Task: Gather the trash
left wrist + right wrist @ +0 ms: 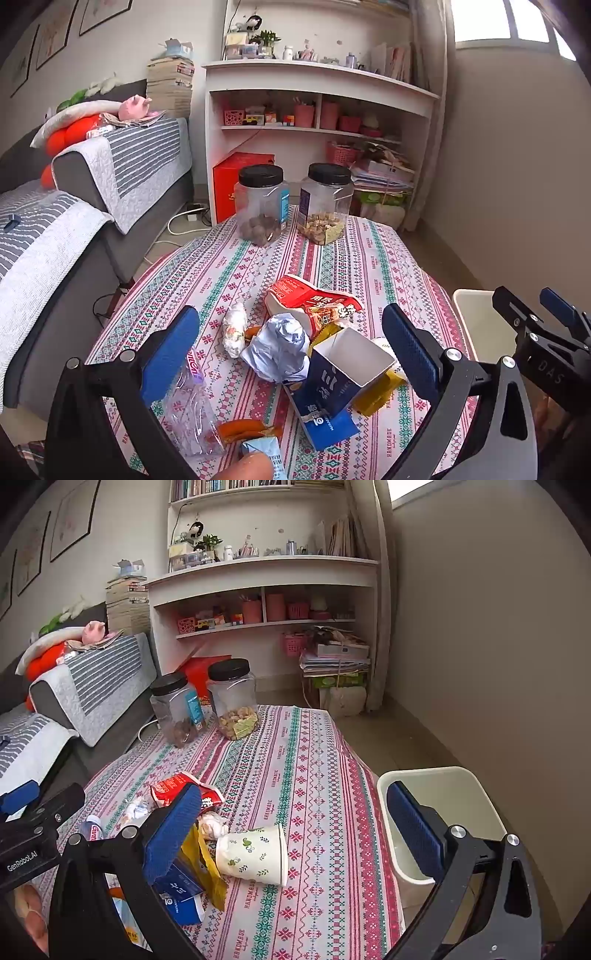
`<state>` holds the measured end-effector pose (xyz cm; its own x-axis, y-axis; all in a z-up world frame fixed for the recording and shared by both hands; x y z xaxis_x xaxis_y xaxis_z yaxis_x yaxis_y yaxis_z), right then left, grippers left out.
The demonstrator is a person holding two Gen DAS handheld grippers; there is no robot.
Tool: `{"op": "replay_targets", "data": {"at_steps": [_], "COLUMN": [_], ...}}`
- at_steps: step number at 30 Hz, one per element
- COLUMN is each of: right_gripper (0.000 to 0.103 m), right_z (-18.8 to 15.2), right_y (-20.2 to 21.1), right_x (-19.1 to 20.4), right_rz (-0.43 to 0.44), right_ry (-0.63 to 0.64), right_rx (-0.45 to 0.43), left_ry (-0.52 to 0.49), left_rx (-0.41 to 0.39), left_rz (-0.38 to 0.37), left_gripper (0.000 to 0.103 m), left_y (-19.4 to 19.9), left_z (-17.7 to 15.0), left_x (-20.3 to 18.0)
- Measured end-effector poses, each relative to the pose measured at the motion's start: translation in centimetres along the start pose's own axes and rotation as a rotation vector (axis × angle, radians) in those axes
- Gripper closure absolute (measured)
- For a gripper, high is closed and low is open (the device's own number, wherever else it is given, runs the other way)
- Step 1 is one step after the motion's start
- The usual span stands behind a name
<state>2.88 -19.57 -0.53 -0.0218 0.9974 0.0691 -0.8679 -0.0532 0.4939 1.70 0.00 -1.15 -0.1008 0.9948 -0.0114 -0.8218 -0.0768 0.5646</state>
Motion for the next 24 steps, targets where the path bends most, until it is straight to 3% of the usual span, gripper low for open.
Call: {"op": "replay_targets", "data": {"at_steps": [24], "right_gripper": [0.007], "right_z": [0.0], "right_y": [1.0], "right_x": [1.3], "right_rz": [0.014], "right_ry": [0.048], "right_rx": [-0.047], "left_ry": [0.009], "left_rx": [-0.005], "left_rz": [-0.018], "left_gripper": [0.007], "left_y": [0.2], "left_z": [0.1], "left_x": [0.1]}}
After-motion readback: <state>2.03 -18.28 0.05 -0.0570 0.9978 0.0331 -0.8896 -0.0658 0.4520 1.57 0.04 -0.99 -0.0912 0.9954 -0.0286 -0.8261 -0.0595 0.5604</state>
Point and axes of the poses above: each gripper's, at about its wrist camera, not at the fingertips, and y roughly against the way its jaws point, x to its left, z to its top, the point moved 2 cm from there along -y, roughly the way its jaws point, and after that the axes turned 4 degrees about z, right-handed, at the moved point
